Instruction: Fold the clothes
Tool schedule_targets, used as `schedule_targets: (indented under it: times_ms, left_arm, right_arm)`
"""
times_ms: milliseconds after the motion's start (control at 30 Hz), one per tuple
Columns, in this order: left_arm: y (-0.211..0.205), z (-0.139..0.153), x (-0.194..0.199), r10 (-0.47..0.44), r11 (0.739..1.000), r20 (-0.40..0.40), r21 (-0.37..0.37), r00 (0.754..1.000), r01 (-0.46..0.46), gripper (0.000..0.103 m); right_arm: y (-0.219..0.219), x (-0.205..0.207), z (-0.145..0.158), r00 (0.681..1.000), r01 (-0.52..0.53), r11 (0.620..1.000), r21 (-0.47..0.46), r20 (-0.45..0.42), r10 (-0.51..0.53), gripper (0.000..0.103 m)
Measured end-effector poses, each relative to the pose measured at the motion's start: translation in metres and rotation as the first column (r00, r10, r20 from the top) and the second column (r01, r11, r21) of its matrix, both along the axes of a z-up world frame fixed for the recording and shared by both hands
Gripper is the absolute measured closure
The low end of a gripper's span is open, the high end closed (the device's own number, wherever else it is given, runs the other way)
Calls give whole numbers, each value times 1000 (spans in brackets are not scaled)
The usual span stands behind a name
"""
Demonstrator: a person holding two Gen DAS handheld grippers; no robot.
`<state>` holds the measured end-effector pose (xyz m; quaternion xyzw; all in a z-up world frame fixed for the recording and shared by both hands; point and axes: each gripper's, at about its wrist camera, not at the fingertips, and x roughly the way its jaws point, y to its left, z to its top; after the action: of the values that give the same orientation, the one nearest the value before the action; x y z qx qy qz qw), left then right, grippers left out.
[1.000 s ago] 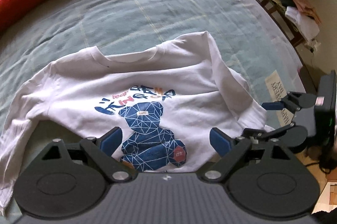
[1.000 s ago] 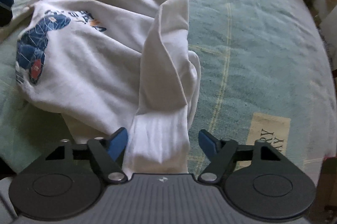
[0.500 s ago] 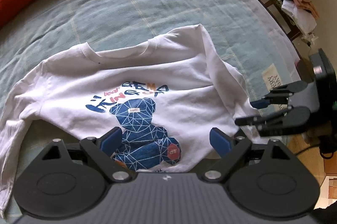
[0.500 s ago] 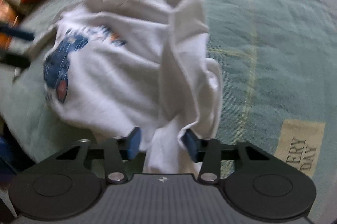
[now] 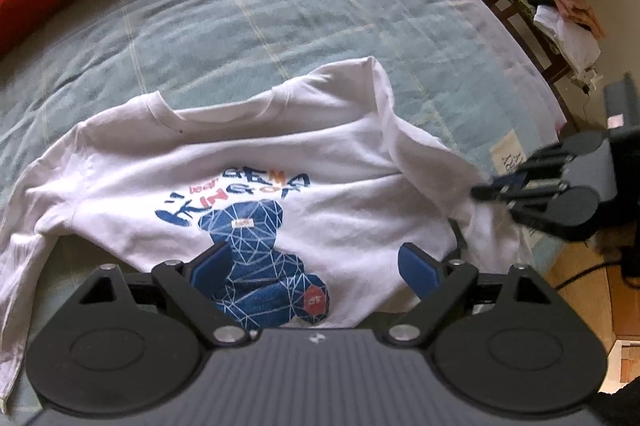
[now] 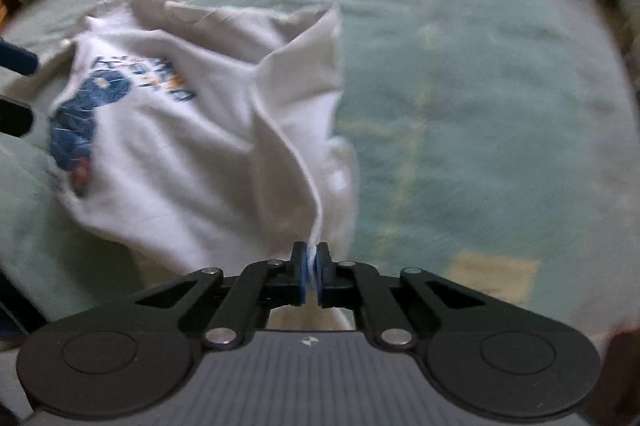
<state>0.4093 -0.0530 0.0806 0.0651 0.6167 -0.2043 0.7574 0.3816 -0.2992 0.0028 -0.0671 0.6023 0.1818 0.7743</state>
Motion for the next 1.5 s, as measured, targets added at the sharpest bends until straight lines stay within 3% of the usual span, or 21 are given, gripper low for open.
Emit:
schedule_targets:
  times_ms: [333,667,833,900,1000,1133,1233,1300,1500]
  left_arm:
    - [-3,9,8,24,999,24,24,999,-25,14]
    - [7,13,11,66,997,43,44,997,-68,14]
    - [14,13,13,91,995,53,45,994,-93,14]
    - [16,12,14,102,994,55,44,993,-104,14]
    - [22,9,16,116,992,55,42,992,-119,14]
    - [35,4,24,130,990,66,39,989,-133,14]
    - [46,1,36,124,991,94,44,988,-129,21]
    - [54,-2,49,117,991,116,48,986,-123,36]
    - [77,-21,105,64,994,206,77,976,-82,54]
  right_arm:
    - [-51,46,19,984,66,969,-238,176,-24,96]
    - [-75,99,25,960,64,931,-358,276,40,97]
    - [-80,121,29,941,113,896,-429,335,41,97]
    - [-85,130,22,955,120,905,-408,297,8,97]
    - [-78,133,13,969,42,905,-424,236,66,95]
    - [-65,133,26,969,7,931,-366,231,84,85]
    - [-50,141,38,968,-24,964,-264,233,89,81]
    - [-34,151,40,969,-63,980,-187,222,104,81]
    - [21,190,23,970,-149,989,11,194,144,81]
